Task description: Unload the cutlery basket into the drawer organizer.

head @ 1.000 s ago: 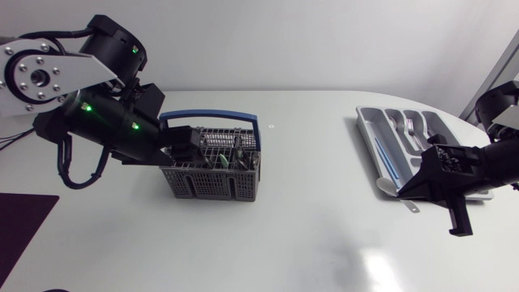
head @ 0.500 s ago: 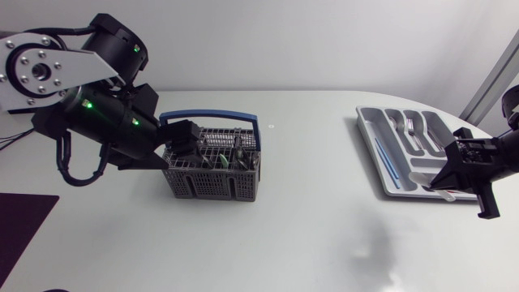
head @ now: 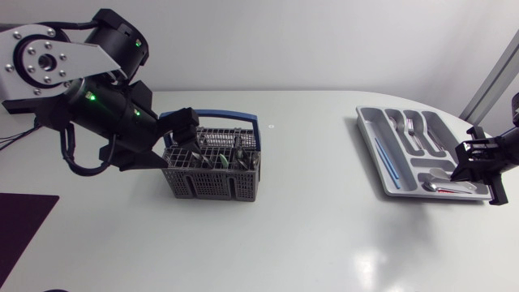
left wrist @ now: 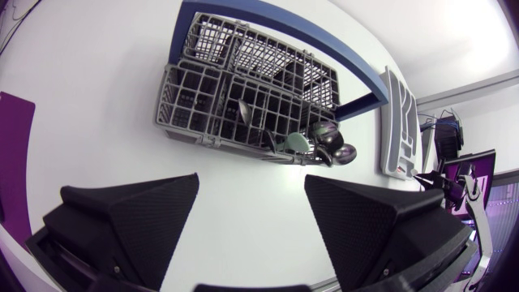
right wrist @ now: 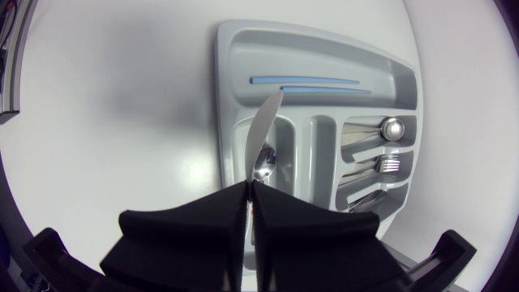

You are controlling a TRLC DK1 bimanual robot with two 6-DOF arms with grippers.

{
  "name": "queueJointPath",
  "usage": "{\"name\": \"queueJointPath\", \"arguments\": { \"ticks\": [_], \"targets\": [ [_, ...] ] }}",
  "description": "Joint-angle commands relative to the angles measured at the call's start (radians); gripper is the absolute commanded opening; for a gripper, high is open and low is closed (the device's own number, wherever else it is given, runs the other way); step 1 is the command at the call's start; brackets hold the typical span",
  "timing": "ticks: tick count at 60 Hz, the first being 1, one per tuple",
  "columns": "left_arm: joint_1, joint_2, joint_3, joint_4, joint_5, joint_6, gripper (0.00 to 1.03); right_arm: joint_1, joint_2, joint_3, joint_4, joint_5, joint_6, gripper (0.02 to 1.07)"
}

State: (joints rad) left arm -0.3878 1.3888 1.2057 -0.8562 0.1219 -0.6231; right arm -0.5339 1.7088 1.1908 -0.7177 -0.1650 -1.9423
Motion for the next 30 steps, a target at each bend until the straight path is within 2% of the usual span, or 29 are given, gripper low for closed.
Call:
{"name": "queueJointPath", "arguments": {
  "ticks": [1, 25, 27, 30],
  "targets": [
    [0.007, 0.021, 0.034, -0.012, -0.004, -0.055, 0.91, -0.006, 0.052, 0.023, 0.026, 0.030, -0.043, 0.07],
    [-0.016, 0.035, 0.012, -0.009, -0.004, -0.152, 0.91, 0.003, 0.140, 0.018, 0.187, 0.183, -0.083, 0.09],
    [-0.019, 0.035, 0.011, -0.009, -0.004, -0.155, 0.91, 0.000, 0.143, 0.013, 0.196, 0.191, -0.083, 0.13],
    [-0.026, 0.035, 0.009, -0.009, -0.004, -0.162, 0.91, -0.001, 0.149, 0.004, 0.221, 0.205, -0.081, 0.31]
  ]
}}
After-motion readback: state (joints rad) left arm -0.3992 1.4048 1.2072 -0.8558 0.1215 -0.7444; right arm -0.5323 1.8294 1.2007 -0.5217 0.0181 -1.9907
